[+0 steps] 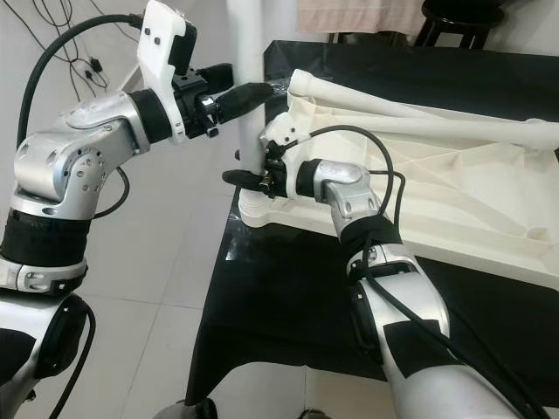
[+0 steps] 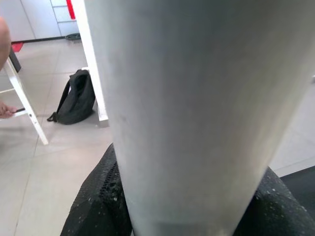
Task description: Building children table
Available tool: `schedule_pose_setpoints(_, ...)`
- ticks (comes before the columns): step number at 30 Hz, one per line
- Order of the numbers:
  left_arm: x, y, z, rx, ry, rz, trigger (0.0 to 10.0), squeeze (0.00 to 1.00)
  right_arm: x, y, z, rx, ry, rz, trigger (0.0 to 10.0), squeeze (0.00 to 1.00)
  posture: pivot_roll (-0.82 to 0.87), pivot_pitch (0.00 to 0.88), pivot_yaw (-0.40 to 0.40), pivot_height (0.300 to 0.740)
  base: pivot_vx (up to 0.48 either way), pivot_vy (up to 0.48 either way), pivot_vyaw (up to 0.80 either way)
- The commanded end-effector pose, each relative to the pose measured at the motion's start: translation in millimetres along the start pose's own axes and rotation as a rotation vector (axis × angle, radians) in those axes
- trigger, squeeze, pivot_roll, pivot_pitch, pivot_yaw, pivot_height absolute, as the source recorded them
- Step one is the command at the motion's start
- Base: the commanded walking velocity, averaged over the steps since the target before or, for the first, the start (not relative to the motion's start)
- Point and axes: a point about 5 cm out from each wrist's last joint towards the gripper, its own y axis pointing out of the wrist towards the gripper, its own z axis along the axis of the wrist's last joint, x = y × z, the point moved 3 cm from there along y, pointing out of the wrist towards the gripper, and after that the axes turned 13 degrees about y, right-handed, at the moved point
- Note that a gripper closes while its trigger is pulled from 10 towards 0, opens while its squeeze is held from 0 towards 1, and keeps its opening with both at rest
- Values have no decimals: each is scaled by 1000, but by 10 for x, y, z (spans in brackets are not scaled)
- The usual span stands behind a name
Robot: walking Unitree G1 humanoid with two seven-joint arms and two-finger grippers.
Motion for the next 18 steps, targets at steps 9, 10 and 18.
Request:
schedule_pose_setpoints(9,170,-688,178,-1,-6,-136,10000,0,-3,-93,-641,-39,153,-487,0,0,49,189,-23,740,0,0,0)
schedule_pose_setpoints(10,170,-688,178,-1,-6,-136,10000,0,-3,-93,-641,-39,153,-487,0,0,49,189,-23,740,0,0,0)
schedule_pose_setpoints(18,279,-1366,-321,-197,-69,102,10000,0,-138,-158,-710,69,217,-849,0,0,50,177,7,740,0,0,0)
